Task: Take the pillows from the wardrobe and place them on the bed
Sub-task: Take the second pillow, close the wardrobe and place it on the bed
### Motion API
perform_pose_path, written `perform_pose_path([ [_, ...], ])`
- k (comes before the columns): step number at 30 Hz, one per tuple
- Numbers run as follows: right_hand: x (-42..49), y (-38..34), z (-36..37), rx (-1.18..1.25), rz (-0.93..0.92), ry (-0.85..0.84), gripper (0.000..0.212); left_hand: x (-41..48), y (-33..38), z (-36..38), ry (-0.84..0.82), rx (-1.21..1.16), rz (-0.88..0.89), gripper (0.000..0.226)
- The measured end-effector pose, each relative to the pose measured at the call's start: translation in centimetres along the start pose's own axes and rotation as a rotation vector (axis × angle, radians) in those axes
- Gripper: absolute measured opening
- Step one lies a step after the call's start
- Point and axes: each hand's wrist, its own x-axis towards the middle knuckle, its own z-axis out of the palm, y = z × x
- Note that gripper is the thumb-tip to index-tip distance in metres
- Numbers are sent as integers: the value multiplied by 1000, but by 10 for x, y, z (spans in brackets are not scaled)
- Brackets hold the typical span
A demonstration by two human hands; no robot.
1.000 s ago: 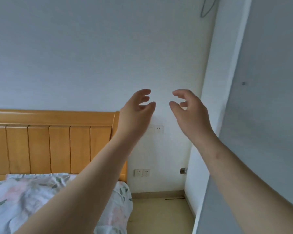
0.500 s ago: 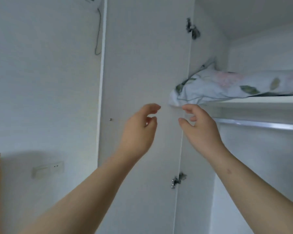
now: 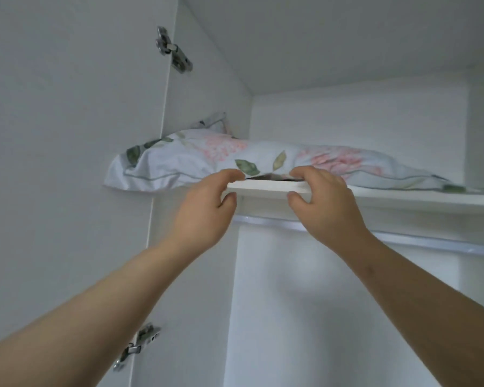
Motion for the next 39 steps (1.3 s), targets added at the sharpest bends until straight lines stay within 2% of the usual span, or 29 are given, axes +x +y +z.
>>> perform_pose_path([
  [5, 19, 24, -8, -285, -31, -90, 40, 38, -29, 23, -18, 331, 147, 38],
  [12, 34, 24, 5, -367, 19, -184, 41, 69, -66, 23, -144, 634, 149, 67],
  [14, 36, 26, 12, -417, 33, -223, 49, 72, -81, 18, -146, 728, 146, 73],
  [16, 35, 27, 20, -566, 23, -275, 62, 73, -96, 15, -164, 869, 162, 79],
  [19, 33, 28, 28, -733, 5, -273, 70, 73, -114, 16, -177, 996, 175, 82],
  [24, 27, 30, 33, -757, -40, -170, 69, 89, -132, 16, -28, 890, 62, 74],
  [26, 26, 32, 36, -757, -60, -101, 72, 98, -141, 10, 27, 861, 76, 60],
  [28, 26, 34, 35, -760, -34, -143, 72, 106, -144, 3, 57, 820, 82, 40],
  [30, 27, 38, 36, -741, -31, -141, 70, 112, -142, -2, 63, 757, 63, 28],
  [33, 24, 39, 38, -735, -54, -75, 68, 108, -137, -5, 84, 589, 88, 25],
  [37, 22, 45, 36, -682, -115, -109, 77, 91, -106, -6, 59, 302, 161, 21],
  [38, 23, 42, 32, -603, -93, -122, 76, 86, -95, -6, 22, 254, 190, 16],
  [39, 25, 38, 28, -435, -35, -65, 73, 79, -82, -5, -17, 226, 223, 10],
])
